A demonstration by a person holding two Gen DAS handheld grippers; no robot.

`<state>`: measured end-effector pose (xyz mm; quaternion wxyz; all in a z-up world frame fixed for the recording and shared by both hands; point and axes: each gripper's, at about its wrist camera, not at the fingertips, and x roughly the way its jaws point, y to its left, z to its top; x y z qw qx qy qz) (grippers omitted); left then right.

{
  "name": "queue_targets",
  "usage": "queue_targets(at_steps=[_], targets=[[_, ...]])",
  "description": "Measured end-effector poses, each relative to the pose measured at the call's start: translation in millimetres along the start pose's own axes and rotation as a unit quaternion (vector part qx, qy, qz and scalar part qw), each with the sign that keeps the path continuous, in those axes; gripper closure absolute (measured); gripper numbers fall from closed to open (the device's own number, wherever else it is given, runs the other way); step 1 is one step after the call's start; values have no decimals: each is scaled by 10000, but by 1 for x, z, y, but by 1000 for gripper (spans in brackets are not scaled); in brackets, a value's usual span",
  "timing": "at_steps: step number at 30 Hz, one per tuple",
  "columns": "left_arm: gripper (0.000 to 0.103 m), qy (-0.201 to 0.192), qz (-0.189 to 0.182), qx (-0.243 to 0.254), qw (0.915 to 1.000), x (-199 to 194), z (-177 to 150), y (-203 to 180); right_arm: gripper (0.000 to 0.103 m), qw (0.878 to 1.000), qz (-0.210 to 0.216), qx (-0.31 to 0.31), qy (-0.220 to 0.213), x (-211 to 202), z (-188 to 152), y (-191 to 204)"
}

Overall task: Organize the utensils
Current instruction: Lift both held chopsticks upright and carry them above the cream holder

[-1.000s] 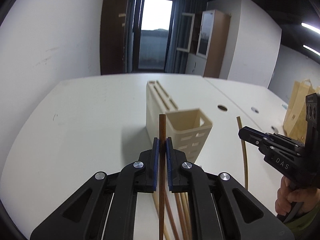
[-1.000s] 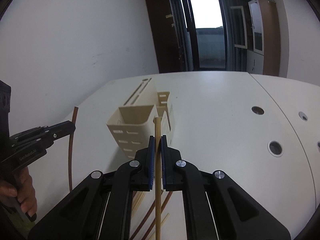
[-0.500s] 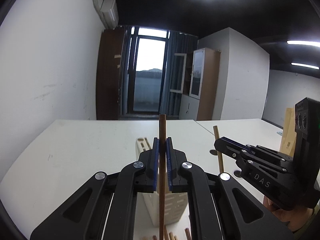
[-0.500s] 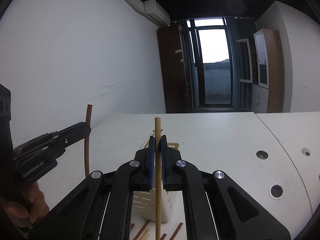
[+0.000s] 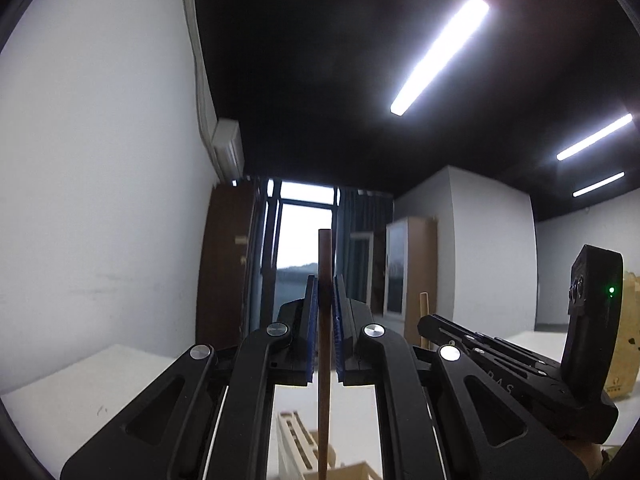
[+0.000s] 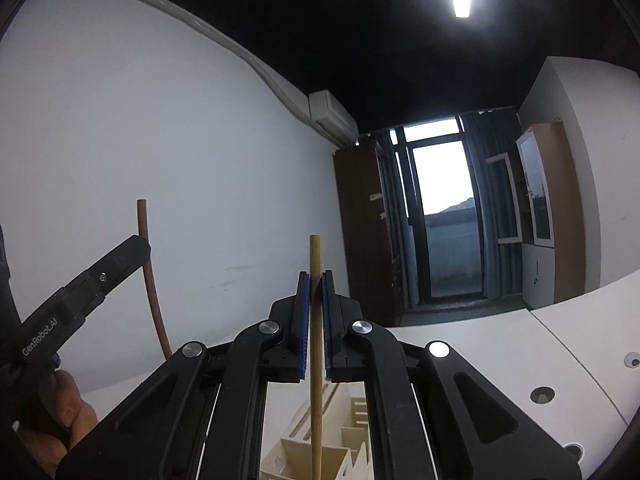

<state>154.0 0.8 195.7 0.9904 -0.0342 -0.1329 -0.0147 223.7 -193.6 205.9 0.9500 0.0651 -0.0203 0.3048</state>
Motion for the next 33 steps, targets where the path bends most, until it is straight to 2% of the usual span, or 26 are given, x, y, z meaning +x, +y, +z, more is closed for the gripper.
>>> queue_targets(at_steps=[4, 7, 9, 12, 17, 25, 33], targets=[[97, -463, -2, -204, 9987, -7, -1, 0, 96, 9977, 19, 140, -669, -9, 7, -4], [97, -488, 2, -467, 9977, 3, -3, 3, 96, 9951, -62, 217, -959, -9, 12, -8], [97, -475, 5, -454, 9978, 11, -7, 0, 96, 9940, -72, 203, -1076, -5, 12, -9], [97, -204, -76, -461, 9987, 27, -19, -3, 96, 9954, -56, 149, -943, 10, 4, -10], [97, 167, 24, -231, 9996, 43, -37, -5, 96, 9988, -11, 12, -495, 30, -11, -10], [97, 923, -144, -261, 9953, 51, -61, 6, 96, 9999, -33, -72, 99, 41, -24, -16], [96, 1238, -228, -295, 9916, 44, -75, 18, 96, 9986, -86, -178, 498, 48, -45, -13]])
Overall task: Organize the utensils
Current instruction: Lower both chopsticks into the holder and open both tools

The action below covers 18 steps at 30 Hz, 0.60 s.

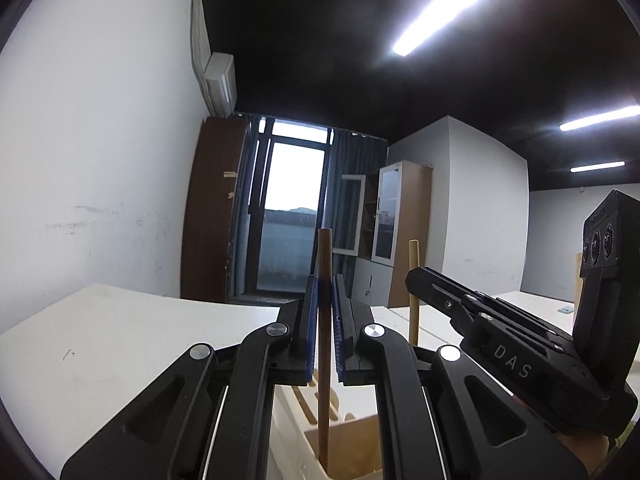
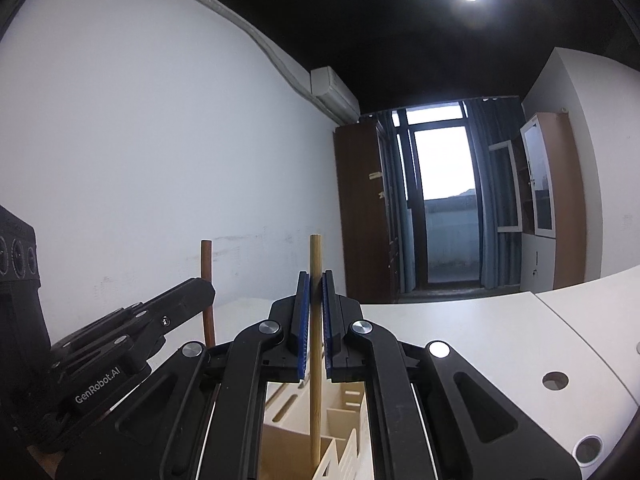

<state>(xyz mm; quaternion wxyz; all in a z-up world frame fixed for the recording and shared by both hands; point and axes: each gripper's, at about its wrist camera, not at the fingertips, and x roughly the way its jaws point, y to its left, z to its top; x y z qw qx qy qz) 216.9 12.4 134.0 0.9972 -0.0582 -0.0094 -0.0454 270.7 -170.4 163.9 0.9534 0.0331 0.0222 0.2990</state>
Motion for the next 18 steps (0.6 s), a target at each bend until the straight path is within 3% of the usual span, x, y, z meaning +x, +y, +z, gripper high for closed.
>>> queue_targets(at_steps=[12, 14, 18], targets=[[96, 445, -207, -190, 9986, -6, -4, 14, 96, 9993, 67, 5, 355, -6, -12, 5], [86, 471, -187, -178, 9986, -9, -3, 15, 95, 9994, 11, -7, 344, -8, -13, 6], [83, 385, -95, -175, 9991, -20, 1, 17, 84, 9992, -68, 64, 389, -10, -14, 5]])
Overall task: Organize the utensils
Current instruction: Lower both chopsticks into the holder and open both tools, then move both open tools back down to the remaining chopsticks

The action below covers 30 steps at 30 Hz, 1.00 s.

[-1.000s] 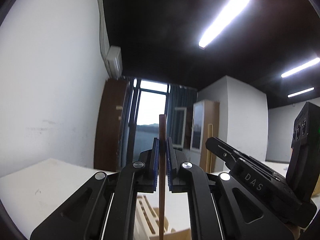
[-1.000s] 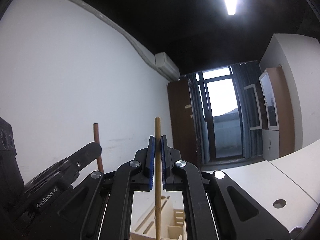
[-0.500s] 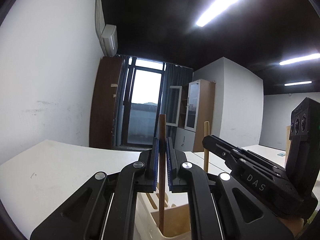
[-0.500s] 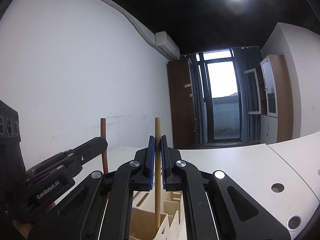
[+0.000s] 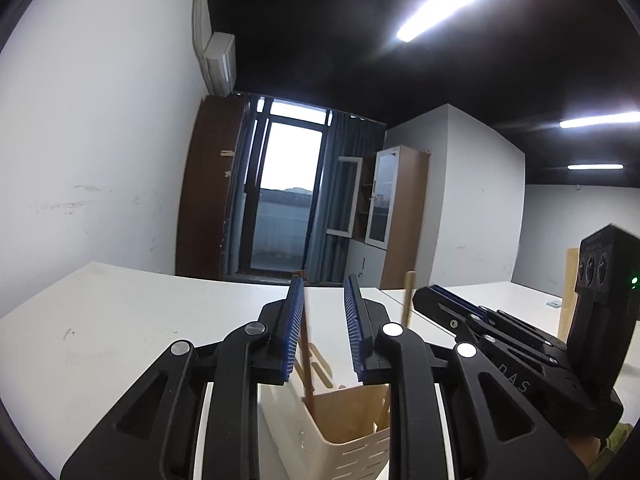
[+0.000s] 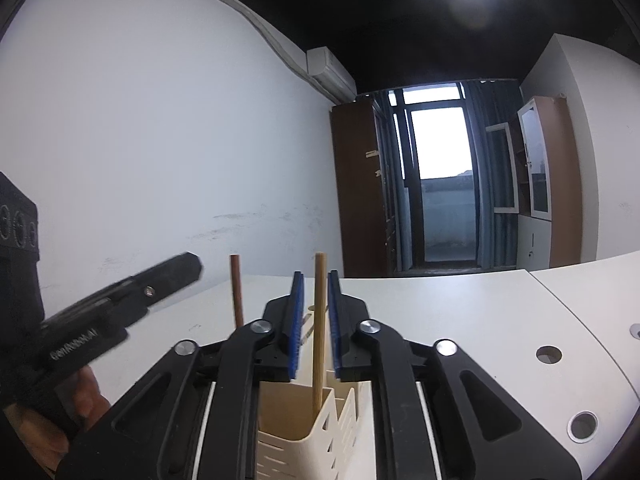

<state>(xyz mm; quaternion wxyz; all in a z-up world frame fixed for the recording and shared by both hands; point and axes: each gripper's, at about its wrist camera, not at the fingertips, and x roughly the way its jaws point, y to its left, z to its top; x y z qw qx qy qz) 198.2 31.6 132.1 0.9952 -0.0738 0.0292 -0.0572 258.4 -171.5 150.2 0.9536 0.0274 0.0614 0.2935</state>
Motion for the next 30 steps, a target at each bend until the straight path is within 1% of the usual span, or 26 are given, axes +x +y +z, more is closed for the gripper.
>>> queue_targets(at_steps=[1, 5, 7, 9, 10, 12, 14, 17, 19, 21, 24, 28, 30], targets=[[83, 6, 0, -30, 10000, -3, 1, 2, 81, 10000, -9, 24, -6, -1, -1, -1], [82, 87, 64, -52, 9999, -11, 0, 5, 81, 9998, -141, 103, 22, -7, 0, -6], [82, 151, 156, -11, 9998, -16, -2, 5, 80, 9997, -219, 102, 70, -10, -1, -7], [80, 257, 260, 24, 9993, -18, -3, 4, 76, 9993, -326, 105, 168, -13, -2, -8], [79, 354, 343, 45, 9988, -20, -4, 4, 74, 9991, -354, 121, 221, -15, -4, -9], [74, 540, 521, 68, 9972, -21, -6, 4, 71, 9981, -454, 159, 375, -19, -8, -11], [74, 772, 678, 97, 9947, -22, -8, 5, 67, 9967, -539, 203, 576, -21, -12, -11], [70, 1122, 789, 161, 9904, -25, -15, 5, 60, 9938, -648, 216, 878, -26, -19, -10], [67, 1298, 793, 194, 9882, -29, -18, 5, 58, 9916, -613, 263, 1108, -29, -23, -9], [56, 1496, 794, 246, 9852, -32, -23, 4, 57, 9897, -566, 395, 1255, -34, -28, -11], [54, 1776, 825, 279, 9802, -32, -29, 4, 54, 9868, -668, 470, 1400, -44, -39, -11], [53, 2036, 868, 326, 9746, -34, -40, 5, 45, 9827, -760, 498, 1612, -57, -53, -6], [52, 2159, 866, 320, 9720, -35, -44, 6, 44, 9801, -761, 563, 1746, -62, -61, -8]])
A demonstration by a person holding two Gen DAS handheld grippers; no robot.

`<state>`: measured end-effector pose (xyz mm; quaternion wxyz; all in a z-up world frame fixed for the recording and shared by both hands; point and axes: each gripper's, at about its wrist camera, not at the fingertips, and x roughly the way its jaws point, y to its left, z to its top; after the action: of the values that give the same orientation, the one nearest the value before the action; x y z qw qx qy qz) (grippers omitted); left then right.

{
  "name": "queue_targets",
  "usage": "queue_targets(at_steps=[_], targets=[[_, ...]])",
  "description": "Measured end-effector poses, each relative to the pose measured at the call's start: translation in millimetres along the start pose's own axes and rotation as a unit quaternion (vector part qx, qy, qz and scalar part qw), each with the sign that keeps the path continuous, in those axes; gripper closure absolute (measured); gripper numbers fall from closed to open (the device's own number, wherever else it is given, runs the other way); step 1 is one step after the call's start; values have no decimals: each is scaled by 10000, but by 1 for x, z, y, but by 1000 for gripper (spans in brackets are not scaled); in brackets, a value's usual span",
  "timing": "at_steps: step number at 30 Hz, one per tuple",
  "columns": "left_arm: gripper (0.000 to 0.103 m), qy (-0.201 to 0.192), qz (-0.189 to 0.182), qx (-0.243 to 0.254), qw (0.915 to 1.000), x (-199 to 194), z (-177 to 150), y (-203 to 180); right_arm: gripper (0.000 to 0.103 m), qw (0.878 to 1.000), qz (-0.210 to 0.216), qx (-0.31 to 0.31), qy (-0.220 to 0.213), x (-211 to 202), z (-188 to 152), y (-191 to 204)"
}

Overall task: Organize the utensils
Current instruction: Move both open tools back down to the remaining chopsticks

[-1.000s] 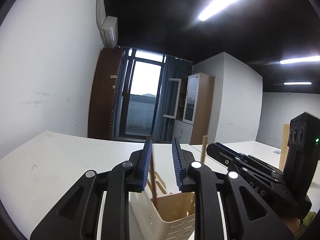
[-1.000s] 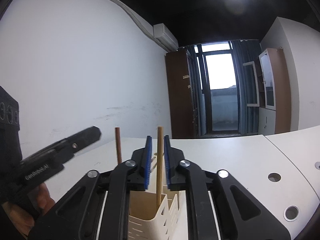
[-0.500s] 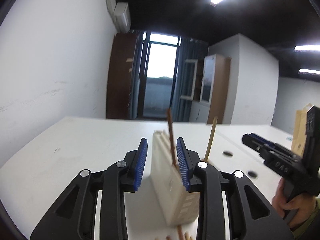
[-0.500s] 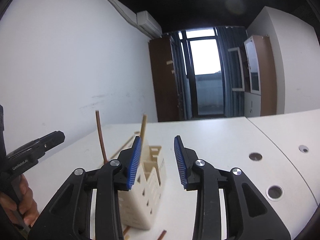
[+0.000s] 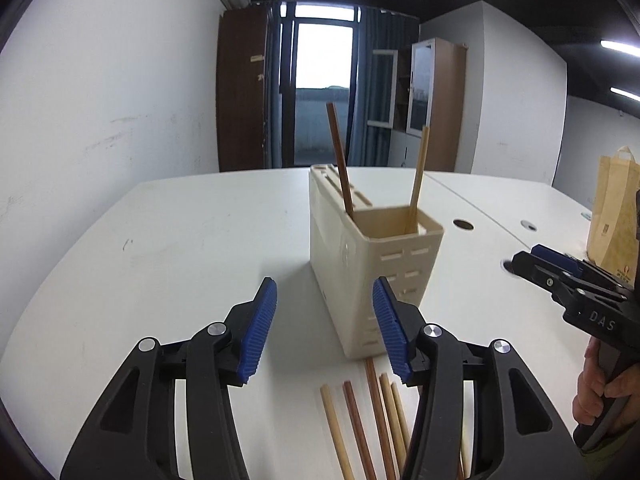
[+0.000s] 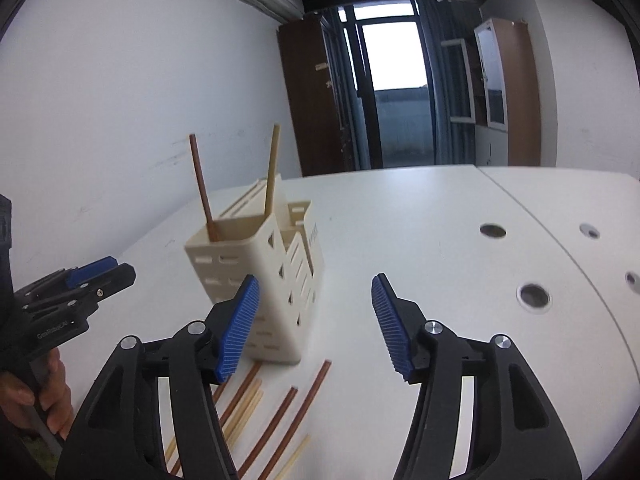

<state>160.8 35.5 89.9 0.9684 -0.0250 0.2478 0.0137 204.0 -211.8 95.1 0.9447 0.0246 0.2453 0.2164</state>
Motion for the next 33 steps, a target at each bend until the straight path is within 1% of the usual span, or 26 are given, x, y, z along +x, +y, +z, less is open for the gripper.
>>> queue_targets(at_steps=[2, 3, 4, 5, 7, 11, 14, 16, 18, 21, 23, 25, 30, 33], targets=[[51, 139, 38, 23, 9999, 1, -6, -1, 43, 9998, -54, -60, 163, -2, -8, 3], [51, 199, 107, 50, 9997, 2, -9, -1, 43, 9996, -96, -89, 235, -3, -12, 4], [51, 289, 255, 53, 9992, 4, -11, 0, 42, 9994, -123, -112, 312, -4, -15, 5], [51, 349, 299, 4, 9989, 4, -10, -1, 41, 9990, -167, -139, 387, -4, -19, 5], [51, 579, 308, -42, 9978, 10, -12, 1, 41, 9975, -264, -202, 625, -4, -26, 7], [51, 1028, 189, -214, 9943, 22, -18, 8, 41, 9931, -332, -138, 1114, 1, -36, 6], [51, 1520, -54, -571, 9867, 33, -29, 19, 41, 9884, -410, -100, 1456, 6, -43, 6], [51, 1684, -49, -580, 9840, 38, -35, 21, 41, 9839, -390, -39, 1746, 12, -49, 5], [51, 1832, -51, -564, 9814, 42, -40, 23, 41, 9785, -274, 1, 2044, 19, -53, 4], [51, 2051, -84, -572, 9770, 47, -48, 24, 41, 9736, -295, 8, 2264, 23, -59, 5], [51, 2153, -22, -461, 9755, 50, -54, 22, 41, 9684, -263, 98, 2477, 28, -64, 3], [51, 2240, 48, -354, 9739, 53, -58, 20, 41, 9639, -382, 111, 2635, 32, -68, 2], [51, 2414, 80, -108, 9703, 59, -64, 13, 41, 9542, -566, 36, 2936, 41, -76, 3], [51, 2499, 67, -36, 9682, 63, -66, 11, 41, 9489, -560, 138, 3101, 49, -82, 0]])
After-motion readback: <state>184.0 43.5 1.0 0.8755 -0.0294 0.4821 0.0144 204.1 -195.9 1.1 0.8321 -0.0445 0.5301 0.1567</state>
